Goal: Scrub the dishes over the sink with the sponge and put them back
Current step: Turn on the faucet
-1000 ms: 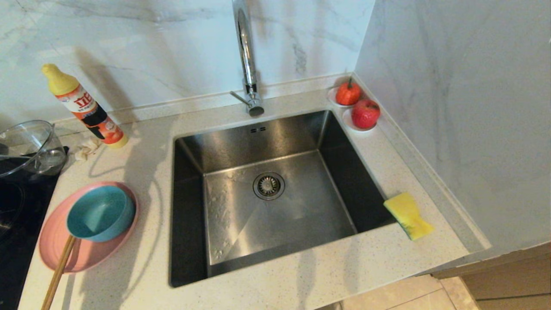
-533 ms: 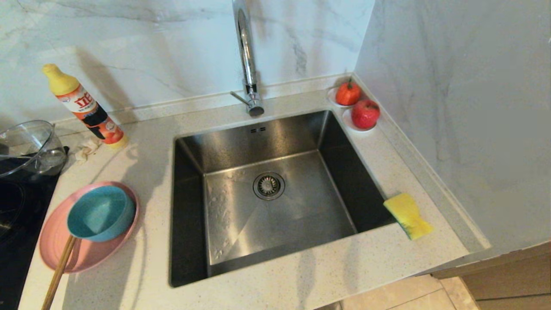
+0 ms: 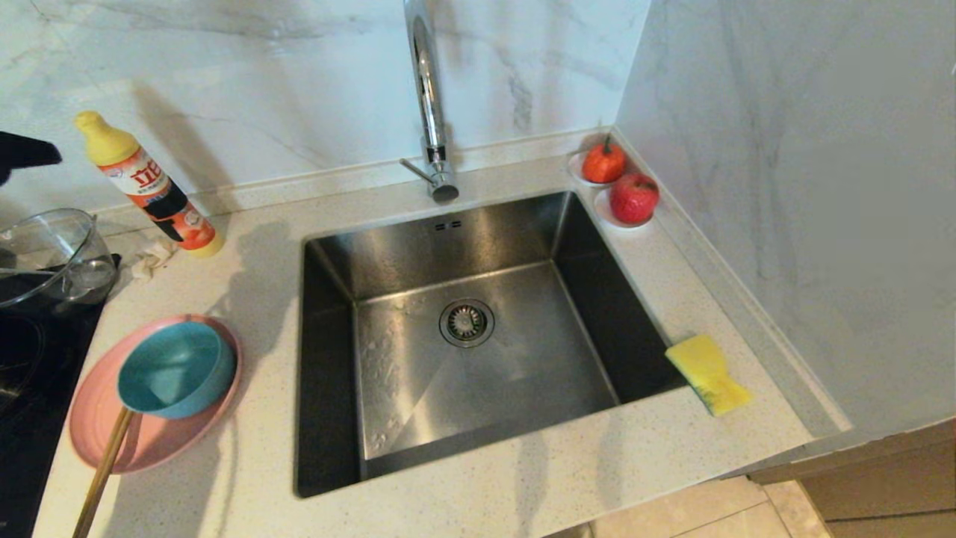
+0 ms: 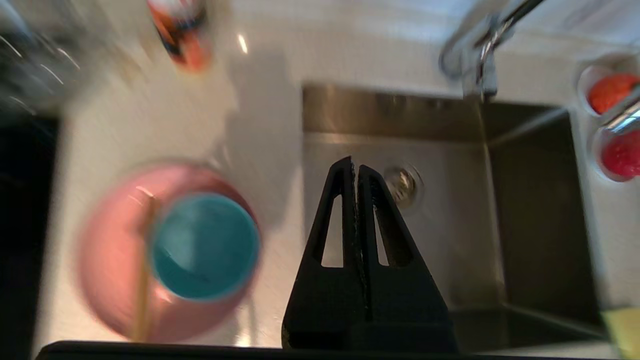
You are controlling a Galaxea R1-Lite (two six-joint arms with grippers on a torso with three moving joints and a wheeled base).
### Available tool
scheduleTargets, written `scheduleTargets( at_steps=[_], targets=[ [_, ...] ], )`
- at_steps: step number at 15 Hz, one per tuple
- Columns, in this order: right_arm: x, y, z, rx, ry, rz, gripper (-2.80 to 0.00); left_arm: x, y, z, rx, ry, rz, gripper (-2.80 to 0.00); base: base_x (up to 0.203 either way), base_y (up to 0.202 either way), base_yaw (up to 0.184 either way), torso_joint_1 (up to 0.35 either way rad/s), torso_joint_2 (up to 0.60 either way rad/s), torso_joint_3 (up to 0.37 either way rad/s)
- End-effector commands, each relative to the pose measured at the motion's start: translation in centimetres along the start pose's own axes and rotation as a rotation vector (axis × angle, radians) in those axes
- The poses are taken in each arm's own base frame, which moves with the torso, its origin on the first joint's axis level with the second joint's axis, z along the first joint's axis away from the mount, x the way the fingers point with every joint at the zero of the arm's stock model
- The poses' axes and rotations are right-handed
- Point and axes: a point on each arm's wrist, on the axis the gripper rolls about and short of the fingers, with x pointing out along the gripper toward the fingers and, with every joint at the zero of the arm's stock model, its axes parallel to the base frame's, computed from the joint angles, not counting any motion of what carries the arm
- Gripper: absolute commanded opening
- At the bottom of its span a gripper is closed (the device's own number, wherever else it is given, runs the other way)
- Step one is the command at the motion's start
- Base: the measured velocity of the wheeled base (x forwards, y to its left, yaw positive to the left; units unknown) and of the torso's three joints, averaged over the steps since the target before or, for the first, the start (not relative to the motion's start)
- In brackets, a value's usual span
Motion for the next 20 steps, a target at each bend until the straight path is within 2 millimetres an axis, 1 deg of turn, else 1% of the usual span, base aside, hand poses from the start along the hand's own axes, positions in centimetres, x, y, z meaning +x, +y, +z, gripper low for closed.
scheduleTargets(
  at_steps=[1,5,7,10,12,14,16,20],
  targets=[
    [0.0,0.0,0.0,0.0,0.001,-0.001,-2.8,5.2,-0.2,-1.3,-0.066,0.145,-0.017,-2.8,0.0,0.0,0.0,0.0,0.0,0.0],
    [0.0,0.0,0.0,0.0,0.001,0.001,-2.8,11.4,-1.3,-1.7,-0.208,0.282,-0.137,-2.8,0.0,0.0,0.0,0.0,0.0,0.0],
    [0.0,0.0,0.0,0.0,0.001,0.0,-2.8,14.3,-2.2,-1.6,-0.263,0.305,-0.158,-2.8,0.0,0.0,0.0,0.0,0.0,0.0],
    [0.0,0.0,0.0,0.0,0.001,0.001,-2.8,18.3,-3.5,-2.4,-0.3,0.333,-0.182,-2.8,0.0,0.0,0.0,0.0,0.0,0.0],
    [0.0,0.0,0.0,0.0,0.001,0.001,-2.8,20.0,-4.8,-2.4,-0.356,0.285,-0.237,-2.8,0.0,0.0,0.0,0.0,0.0,0.0],
    [0.0,0.0,0.0,0.0,0.001,-0.001,-2.8,21.1,-5.5,-2.5,-0.385,0.285,-0.288,-2.8,0.0,0.0,0.0,0.0,0.0,0.0],
    [0.0,0.0,0.0,0.0,0.001,-0.001,-2.8,21.8,-5.8,-2.4,-0.422,0.295,-0.318,-2.8,0.0,0.0,0.0,0.0,0.0,0.0],
    [0.0,0.0,0.0,0.0,0.001,0.001,-2.8,24.4,-6.1,-2.6,-0.47,0.276,-0.334,-2.8,0.0,0.0,0.0,0.0,0.0,0.0]
  ],
)
